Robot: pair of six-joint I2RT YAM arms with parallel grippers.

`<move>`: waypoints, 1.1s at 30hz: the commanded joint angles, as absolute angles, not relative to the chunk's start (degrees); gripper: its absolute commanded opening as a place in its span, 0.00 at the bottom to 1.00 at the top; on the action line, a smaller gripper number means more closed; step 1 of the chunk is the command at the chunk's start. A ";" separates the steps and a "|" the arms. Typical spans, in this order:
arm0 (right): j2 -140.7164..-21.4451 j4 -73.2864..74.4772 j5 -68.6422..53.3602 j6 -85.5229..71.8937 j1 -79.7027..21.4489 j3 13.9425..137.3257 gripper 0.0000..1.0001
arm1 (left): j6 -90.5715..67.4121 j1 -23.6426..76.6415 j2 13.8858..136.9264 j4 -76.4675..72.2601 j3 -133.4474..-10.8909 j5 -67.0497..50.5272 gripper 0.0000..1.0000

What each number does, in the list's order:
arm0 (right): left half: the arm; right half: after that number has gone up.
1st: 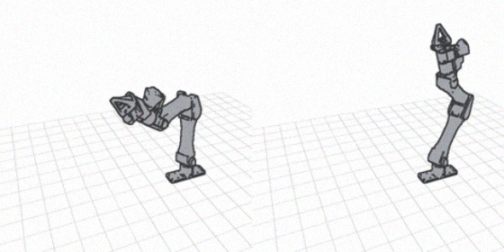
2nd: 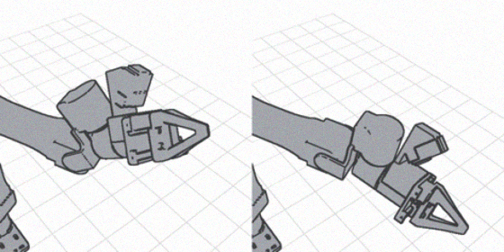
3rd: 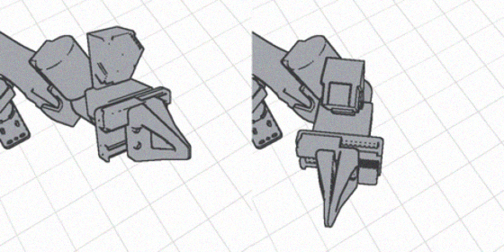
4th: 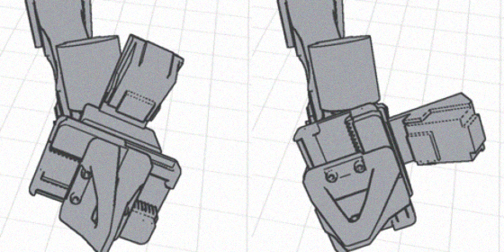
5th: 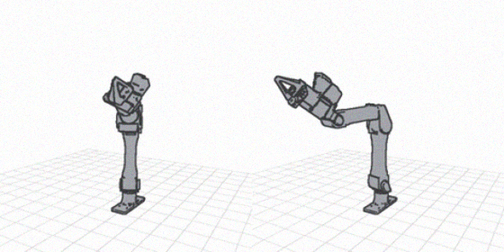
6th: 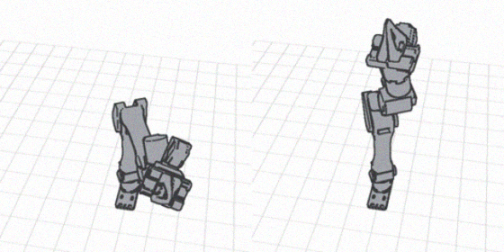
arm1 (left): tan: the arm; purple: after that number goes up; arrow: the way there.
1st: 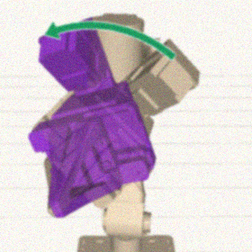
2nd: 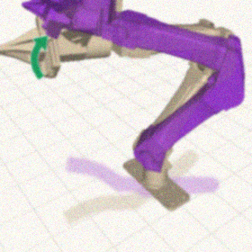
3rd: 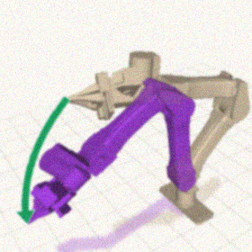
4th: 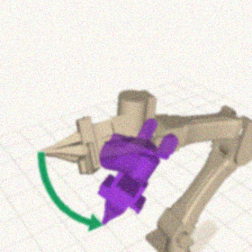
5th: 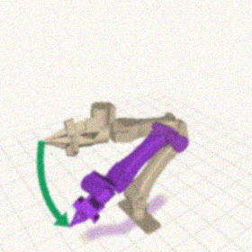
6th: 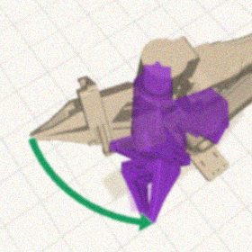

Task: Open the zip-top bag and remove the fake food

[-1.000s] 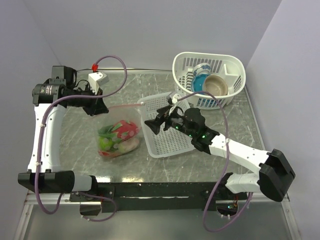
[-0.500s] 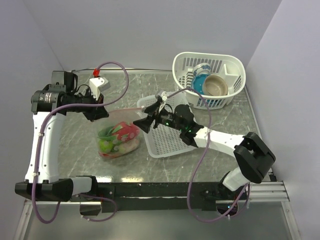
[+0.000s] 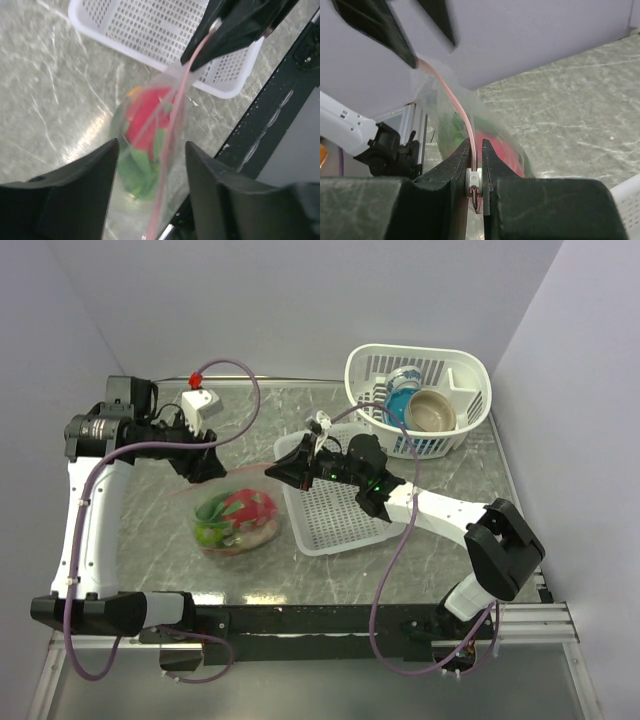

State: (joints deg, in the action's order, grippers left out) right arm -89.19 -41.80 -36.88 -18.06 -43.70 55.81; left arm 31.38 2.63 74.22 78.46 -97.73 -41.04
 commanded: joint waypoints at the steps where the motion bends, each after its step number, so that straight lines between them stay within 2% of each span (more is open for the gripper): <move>1: -87.63 -41.14 -38.93 -17.58 -43.59 58.71 0.06 | 27.97 6.67 77.25 76.56 -102.39 -44.65 0.67; 7: -87.01 -39.99 -38.94 -17.84 -43.77 59.77 0.06 | 25.40 17.22 81.65 72.95 -100.29 -40.70 0.69; 10: -86.57 -38.76 -38.94 -17.05 -43.86 60.12 0.07 | 26.19 20.39 82.88 73.92 -99.23 -39.04 0.66; 12: -86.31 -37.97 -38.93 -16.44 -43.77 60.29 0.07 | 25.84 21.18 82.53 72.95 -97.91 -37.27 0.61; 13: -86.22 -37.79 -38.94 -16.44 -43.77 60.47 0.07 | 25.93 21.18 82.18 72.08 -97.56 -35.96 0.58; 16: -85.96 -37.18 -39.02 -16.00 -43.77 60.64 0.07 | 26.36 21.27 81.74 71.63 -96.77 -34.28 0.38; 17: -85.96 -37.00 -38.94 -15.82 -43.77 60.64 0.08 | 26.45 21.18 81.74 71.72 -96.77 -33.32 0.28; 20: -85.52 -36.39 -38.85 -15.47 -43.77 60.65 0.09 | 26.98 21.18 81.65 71.72 -96.68 -32.00 0.14; 23: -84.99 -34.98 -38.41 -14.15 -43.77 60.73 0.16 | 27.51 21.18 81.65 72.42 -97.12 -31.47 0.05; 24: -84.64 -34.02 -38.23 -13.37 -43.60 60.65 0.31 | 27.60 21.18 81.74 72.77 -97.73 -31.20 0.04; 26: -84.03 -33.66 -37.88 -12.48 -43.24 59.51 0.49 | 27.86 21.18 81.83 73.56 -98.78 -30.94 0.01; 27: -83.33 -33.92 -38.05 -12.05 -43.07 58.98 0.63 | 27.60 21.18 81.74 73.74 -99.14 -30.76 0.01; 28: -82.97 -34.36 -39.01 -11.87 -42.98 57.67 0.69 | 27.68 21.18 81.48 73.83 -99.40 -30.67 0.01; 29: -82.62 -34.97 -39.46 -11.69 -42.80 57.05 0.70 | 27.60 21.27 81.30 74.00 -100.10 -30.59 0.01; 30: -81.75 -35.50 -39.90 -11.17 -42.80 56.43 0.99 | 27.68 21.27 81.12 74.61 -100.63 -30.32 0.01; 33: -80.78 -38.92 -40.87 -11.51 -42.80 53.53 1.00 | 27.86 21.27 80.69 76.72 -102.91 -30.58 0.01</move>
